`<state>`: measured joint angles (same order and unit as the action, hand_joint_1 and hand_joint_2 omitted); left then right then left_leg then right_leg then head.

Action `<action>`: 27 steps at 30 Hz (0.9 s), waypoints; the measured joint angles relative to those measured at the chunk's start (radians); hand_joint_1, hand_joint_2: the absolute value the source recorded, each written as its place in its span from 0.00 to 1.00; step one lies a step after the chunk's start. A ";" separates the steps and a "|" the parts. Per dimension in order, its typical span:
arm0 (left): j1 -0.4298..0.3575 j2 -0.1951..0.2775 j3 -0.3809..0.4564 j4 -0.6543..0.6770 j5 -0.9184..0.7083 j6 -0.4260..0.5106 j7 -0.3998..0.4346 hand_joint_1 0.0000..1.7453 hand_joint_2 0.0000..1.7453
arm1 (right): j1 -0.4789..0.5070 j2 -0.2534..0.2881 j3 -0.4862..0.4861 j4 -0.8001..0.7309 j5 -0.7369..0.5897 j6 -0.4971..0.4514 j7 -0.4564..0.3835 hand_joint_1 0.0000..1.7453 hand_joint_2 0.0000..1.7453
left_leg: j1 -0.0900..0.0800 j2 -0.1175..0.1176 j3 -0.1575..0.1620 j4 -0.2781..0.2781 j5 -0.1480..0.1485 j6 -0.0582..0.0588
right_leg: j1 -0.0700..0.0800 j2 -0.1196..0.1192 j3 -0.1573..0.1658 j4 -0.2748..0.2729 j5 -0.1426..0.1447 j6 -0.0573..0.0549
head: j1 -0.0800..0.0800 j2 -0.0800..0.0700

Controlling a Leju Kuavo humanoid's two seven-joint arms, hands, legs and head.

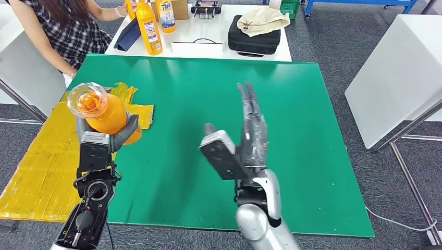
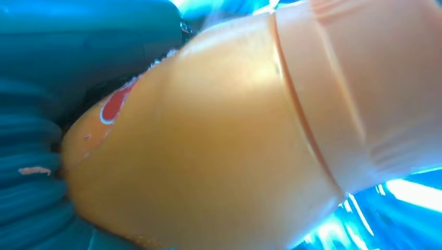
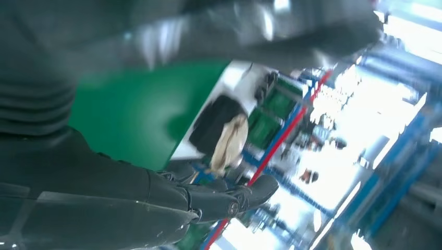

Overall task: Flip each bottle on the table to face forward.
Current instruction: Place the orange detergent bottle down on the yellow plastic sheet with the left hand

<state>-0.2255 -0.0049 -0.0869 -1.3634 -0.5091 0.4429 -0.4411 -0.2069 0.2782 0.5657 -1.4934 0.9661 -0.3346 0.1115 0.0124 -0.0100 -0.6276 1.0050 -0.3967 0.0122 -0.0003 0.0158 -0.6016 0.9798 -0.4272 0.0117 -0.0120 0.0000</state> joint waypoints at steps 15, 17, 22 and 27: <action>-0.128 0.092 -0.005 0.307 -1.056 0.209 0.441 1.00 1.00 | 0.188 -0.052 -0.272 -0.343 -0.322 0.097 -0.236 0.00 0.00 | 0.000 0.001 0.001 0.000 0.001 -0.001 | 0.000 0.000 -0.001 0.000 0.001 -0.001 | 0.000 0.000; -0.156 0.113 -0.036 0.398 -1.057 0.209 0.488 1.00 1.00 | 0.190 -0.059 -0.281 -0.346 -0.320 0.103 -0.243 0.00 0.00 | 0.000 0.001 0.001 0.000 0.001 -0.002 | 0.000 0.000 -0.001 0.001 0.001 -0.001 | 0.000 0.000; -0.203 0.147 -0.092 0.577 -1.058 0.210 0.519 1.00 1.00 | 0.190 -0.072 -0.284 -0.346 -0.310 0.106 -0.248 0.00 0.00 | 0.000 0.002 0.000 0.000 0.001 -0.002 | 0.000 0.001 -0.002 0.002 0.002 -0.003 | 0.000 0.000; -0.231 0.161 -0.119 0.679 -1.058 0.210 0.534 1.00 1.00 | 0.190 -0.081 -0.285 -0.346 -0.309 0.106 -0.248 0.00 0.00 | 0.000 0.001 0.000 0.000 0.001 -0.002 | 0.000 0.001 -0.002 0.002 0.002 -0.003 | 0.000 0.000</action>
<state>-0.4564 0.1558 -0.2060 -0.6845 -1.5667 0.6527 0.0929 -0.0165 0.1969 0.2811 -1.8394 0.6573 -0.2289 -0.1367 0.0122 -0.0085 -0.6279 1.0049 -0.3954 0.0102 -0.0004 0.0166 -0.6032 0.9814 -0.4255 0.0091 -0.0120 0.0000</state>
